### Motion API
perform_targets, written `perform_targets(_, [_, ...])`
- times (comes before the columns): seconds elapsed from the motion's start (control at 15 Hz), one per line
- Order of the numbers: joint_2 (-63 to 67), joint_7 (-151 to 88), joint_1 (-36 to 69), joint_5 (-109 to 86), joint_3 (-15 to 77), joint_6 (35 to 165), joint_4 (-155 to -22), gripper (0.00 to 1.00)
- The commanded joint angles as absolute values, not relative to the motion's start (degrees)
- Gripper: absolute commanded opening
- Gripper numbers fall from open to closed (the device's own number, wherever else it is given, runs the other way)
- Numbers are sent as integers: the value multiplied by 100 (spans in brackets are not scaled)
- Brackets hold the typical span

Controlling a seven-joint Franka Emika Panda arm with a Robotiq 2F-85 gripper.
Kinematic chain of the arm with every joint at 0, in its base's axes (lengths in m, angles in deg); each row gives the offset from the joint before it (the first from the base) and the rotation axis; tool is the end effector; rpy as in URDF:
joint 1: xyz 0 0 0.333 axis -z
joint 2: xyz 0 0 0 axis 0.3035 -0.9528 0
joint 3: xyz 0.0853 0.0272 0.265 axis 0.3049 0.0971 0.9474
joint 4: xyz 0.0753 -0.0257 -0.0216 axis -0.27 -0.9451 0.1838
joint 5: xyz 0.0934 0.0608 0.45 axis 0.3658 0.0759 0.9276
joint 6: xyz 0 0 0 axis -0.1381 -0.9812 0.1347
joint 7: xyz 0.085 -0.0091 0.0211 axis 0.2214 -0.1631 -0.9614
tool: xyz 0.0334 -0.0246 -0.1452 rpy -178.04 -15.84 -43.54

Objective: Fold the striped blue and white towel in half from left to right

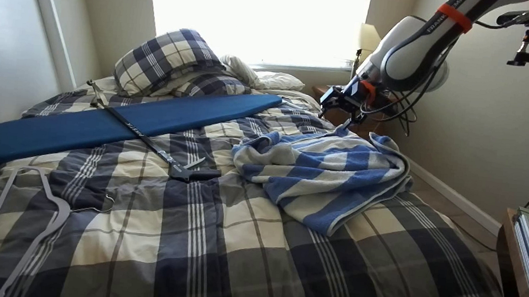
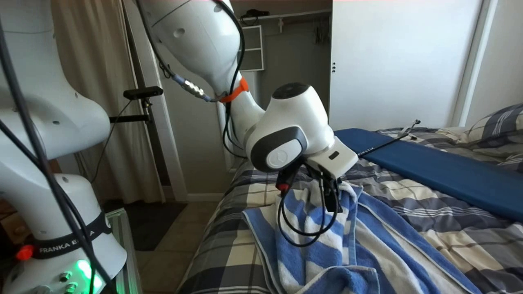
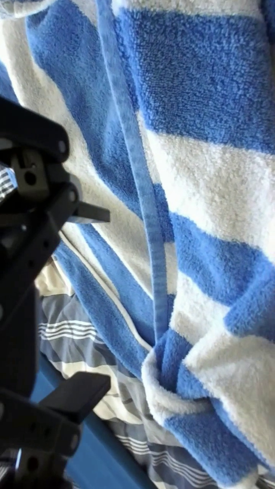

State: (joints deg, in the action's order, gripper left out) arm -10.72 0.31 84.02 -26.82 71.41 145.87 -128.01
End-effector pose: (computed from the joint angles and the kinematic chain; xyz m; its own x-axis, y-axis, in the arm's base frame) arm 0.5472 -0.2387 0.0855 0.4954 -0.8217 0.2817 -0.7179 -0.5699 -0.3999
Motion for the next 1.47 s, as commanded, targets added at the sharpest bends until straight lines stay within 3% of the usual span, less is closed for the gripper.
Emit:
perform_targets(0.0, [-1081,-1095,8445,-1533,7302,14269,-12692,100])
perform_targets(0.2, [-1308,-1401,9062,-1533,7784,13749,-12314,100])
perform_targets(0.8, [-1406,-1417,9070,-1533,7859,13725,-12262,100])
perform_targets(0.93, [-2148,-1250,9542,-2510,8369,13372,-11803,100])
perform_targets(1.4, [-3394,-3367,8845,-2747,8212,11653,-9860,100])
